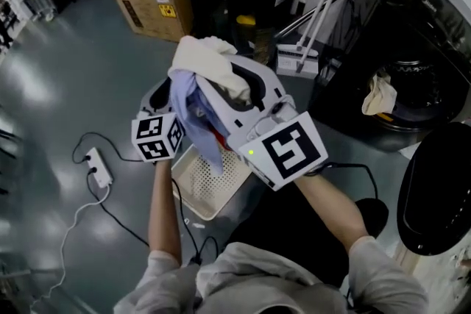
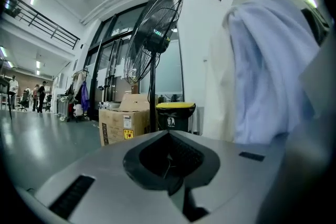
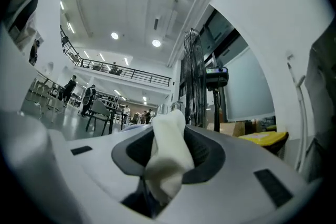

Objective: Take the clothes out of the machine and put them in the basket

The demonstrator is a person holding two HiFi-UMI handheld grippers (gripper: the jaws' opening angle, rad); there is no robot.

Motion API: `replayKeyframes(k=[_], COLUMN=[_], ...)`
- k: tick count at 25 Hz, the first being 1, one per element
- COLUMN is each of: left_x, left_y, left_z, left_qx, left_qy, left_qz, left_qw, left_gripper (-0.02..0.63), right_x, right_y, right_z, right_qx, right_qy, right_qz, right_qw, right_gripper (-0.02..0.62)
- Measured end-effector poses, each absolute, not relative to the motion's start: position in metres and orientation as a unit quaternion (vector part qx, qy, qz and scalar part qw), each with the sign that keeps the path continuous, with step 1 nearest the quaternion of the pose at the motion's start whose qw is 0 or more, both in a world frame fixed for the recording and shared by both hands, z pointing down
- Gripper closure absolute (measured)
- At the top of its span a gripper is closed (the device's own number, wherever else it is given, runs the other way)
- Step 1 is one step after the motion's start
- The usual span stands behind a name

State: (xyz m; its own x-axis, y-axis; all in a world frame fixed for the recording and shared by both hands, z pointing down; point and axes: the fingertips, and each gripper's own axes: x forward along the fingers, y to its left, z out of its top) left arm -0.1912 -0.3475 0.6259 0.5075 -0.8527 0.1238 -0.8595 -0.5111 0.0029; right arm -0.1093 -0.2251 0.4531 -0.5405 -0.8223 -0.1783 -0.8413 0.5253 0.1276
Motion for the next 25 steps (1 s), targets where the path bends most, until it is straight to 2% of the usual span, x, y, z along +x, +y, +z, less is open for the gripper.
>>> replayKeyframes(k=[13, 19, 25], left_x=[-0.187, -0.197, -0.201], left_y=[-0.338, -0.337, -0.336], left_z=[0.67, 0.684, 0.694], left_qx=[0.868, 0.864, 0.863], left_qy=[-0.489, -0.493, -0.493], left_qz=[0.072, 0.08, 0.087], left_qw=[0.056, 0.065, 0.069], left_gripper=[0.587, 0.587, 0.587], right_x=[-0.118, -0.129, -0.128], right_y=[-0.229, -0.241, -0.241], right_z=[0.675, 0.771, 0.856], right_qx=[-0.488, -0.499, -0.487], right_qy=[0.866, 0.843, 0.824], right_qz=[-0.062, -0.157, -0.184], right_qw=[-0.089, -0.127, -0.223], right_gripper=[0.46, 0.454, 0.443])
